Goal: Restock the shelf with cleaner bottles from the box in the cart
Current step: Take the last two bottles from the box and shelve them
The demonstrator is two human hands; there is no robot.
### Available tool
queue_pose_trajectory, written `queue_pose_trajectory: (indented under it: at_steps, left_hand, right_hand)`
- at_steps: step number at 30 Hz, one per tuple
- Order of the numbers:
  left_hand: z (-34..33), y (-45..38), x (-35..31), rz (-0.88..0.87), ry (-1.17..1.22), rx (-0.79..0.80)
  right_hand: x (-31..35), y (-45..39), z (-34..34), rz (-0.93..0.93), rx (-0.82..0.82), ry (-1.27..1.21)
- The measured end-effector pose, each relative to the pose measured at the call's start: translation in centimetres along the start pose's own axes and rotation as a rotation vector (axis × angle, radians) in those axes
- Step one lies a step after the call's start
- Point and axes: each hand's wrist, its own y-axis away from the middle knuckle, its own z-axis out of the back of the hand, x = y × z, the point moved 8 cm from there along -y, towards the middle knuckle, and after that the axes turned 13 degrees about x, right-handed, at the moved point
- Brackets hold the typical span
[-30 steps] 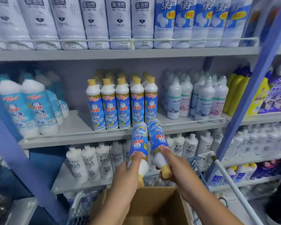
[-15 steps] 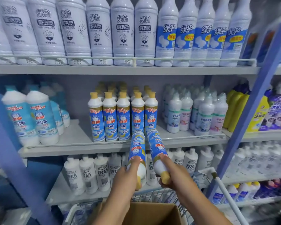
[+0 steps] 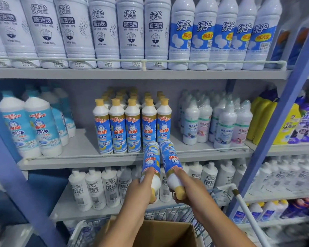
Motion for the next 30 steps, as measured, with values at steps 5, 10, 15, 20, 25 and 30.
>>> queue_pose_trajectory:
  at_steps: [5, 10, 15, 20, 25, 30]
  left_hand:
    - [0.0, -0.2, -0.5, -0.017, -0.023, -0.014]
    - [0.0, -0.7, -0.6, -0.009, -0.015, -0.006]
    - [-0.1, -1.9, -0.4, 0.004, -0.005, 0.014]
    - [-0.1, -2.9, -0.8, 0.005, -0.003, 0.01]
    - [0.0, -3.8, -1.2, 0.011, 0.015, 0.02]
    - [0.2, -4.4, -1.6, 0.031, 0.03, 0.015]
  right_hand:
    - [0.1, -0.3, -0.1, -0.002, 0.012, -0.004]
    - [0.2, -0.9, -0.3, -0.008, 0.02, -0.001]
    - [0.6, -1.4, -0.3, -0.007, 0.035, -0.009]
    - [0.6, -2.3, -0.3, -0.012, 0.038, -0.014]
    - [0.7, -3.1, -0.4, -0.022, 0.043, -0.026]
    - [0.9, -4.0, -0.3, -0.029, 0.037, -0.02]
